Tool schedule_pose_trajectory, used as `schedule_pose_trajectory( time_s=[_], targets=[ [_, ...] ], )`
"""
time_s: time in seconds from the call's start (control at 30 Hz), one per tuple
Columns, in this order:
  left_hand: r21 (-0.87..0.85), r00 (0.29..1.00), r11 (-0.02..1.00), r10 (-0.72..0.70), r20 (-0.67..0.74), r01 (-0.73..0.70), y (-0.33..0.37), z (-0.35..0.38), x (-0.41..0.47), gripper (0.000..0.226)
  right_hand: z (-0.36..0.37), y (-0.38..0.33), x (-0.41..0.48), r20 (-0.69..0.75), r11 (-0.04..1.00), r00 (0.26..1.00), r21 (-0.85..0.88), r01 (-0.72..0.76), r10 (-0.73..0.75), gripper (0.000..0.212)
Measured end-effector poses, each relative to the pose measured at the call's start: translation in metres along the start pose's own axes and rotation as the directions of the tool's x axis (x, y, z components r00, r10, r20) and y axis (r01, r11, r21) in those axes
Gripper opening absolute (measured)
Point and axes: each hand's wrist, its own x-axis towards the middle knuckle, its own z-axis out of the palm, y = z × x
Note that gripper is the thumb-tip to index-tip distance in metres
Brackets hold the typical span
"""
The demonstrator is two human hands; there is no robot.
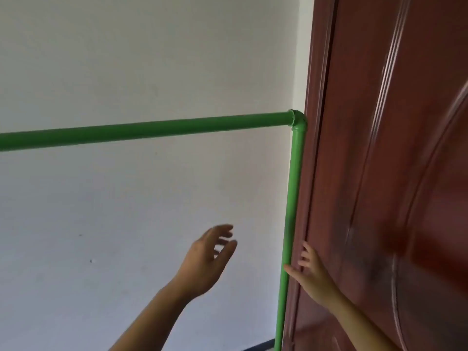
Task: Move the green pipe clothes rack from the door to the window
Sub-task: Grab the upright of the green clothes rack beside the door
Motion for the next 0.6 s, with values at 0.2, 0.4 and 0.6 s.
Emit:
schedule_pose_trajectory(
  time_s=[0.2, 0.4, 0.6],
  targets=[
    [-0.282, 0.994, 0.955, -0.100, -0.034, 0.087, 0.066, 0.035, 0.090, 0.051, 0.004, -0.020, 0.043, 0.234, 0.984, 0.972, 0.177, -0.031, -0.011, 0.037],
    [-0.385, 0.994, 0.916, -0.111, 0.023, 0.111, 0.119, 0.085, 0.153, 0.066, 0.016, -0.014, 0.058, 0.361, 0.957, 0.932, 0.277, -0.082, -0.025, 0.036],
    [-0.517, 0.969, 0.854, -0.081, -0.235, -0.054, 0.131, 0.084, 0.164, 0.038, 0.034, -0.021, 0.050, 0.374, 0.940, 0.925, 0.334, -0.070, -0.064, 0.052]
  ],
)
